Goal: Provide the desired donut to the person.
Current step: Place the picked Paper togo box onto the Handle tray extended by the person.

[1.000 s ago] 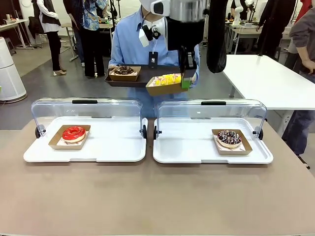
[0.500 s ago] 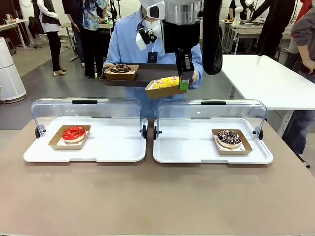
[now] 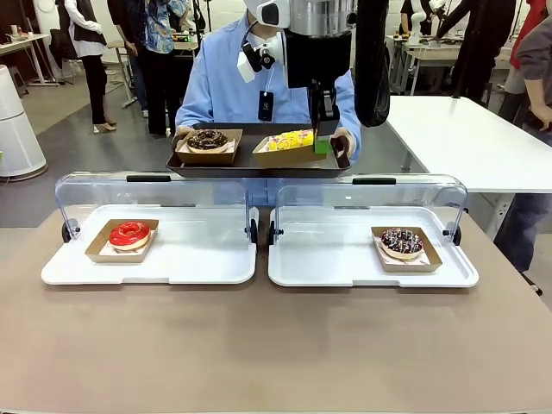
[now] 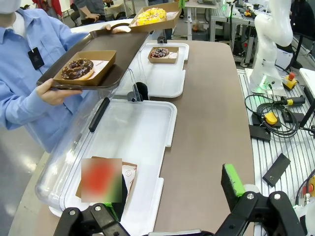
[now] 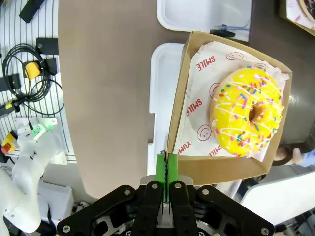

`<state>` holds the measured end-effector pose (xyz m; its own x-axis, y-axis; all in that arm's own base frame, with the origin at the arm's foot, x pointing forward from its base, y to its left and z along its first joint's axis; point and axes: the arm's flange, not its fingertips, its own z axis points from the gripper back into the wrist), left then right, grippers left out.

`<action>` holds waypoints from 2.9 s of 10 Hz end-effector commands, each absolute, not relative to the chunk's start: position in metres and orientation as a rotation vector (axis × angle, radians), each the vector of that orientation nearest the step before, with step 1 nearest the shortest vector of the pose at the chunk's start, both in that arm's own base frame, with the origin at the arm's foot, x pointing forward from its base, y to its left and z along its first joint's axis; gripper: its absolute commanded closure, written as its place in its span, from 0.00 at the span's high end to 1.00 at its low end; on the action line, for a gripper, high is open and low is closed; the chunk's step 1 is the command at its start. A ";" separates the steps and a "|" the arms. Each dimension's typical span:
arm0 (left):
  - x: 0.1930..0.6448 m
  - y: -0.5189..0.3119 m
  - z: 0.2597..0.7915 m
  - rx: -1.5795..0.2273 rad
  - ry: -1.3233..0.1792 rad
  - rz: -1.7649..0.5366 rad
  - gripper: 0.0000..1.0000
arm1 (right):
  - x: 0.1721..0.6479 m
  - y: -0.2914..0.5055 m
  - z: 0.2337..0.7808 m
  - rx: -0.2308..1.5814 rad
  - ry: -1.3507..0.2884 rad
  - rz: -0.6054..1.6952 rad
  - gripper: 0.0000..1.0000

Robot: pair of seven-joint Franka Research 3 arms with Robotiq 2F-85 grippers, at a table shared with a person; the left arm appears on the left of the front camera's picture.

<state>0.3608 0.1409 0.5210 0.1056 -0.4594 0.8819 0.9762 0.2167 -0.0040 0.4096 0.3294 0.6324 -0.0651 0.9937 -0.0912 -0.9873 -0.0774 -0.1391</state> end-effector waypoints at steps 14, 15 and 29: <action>0.359 0.142 0.521 -0.735 -0.916 -1.209 1.00 | 0.440 0.343 0.675 -0.174 -0.110 1.712 0.02; 0.359 0.142 0.521 -0.735 -0.916 -1.209 1.00 | 0.455 0.342 0.680 -0.165 -0.105 1.731 0.02; 0.359 0.142 0.521 -0.735 -0.916 -1.209 1.00 | 0.591 0.291 0.593 0.030 -0.033 1.704 0.02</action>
<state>0.3607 0.1411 0.5211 0.1058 -0.4596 0.8818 0.9761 0.2172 -0.0039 0.5868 0.2912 0.5934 -0.1188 0.9929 -0.0007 -0.9928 -0.1188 -0.0117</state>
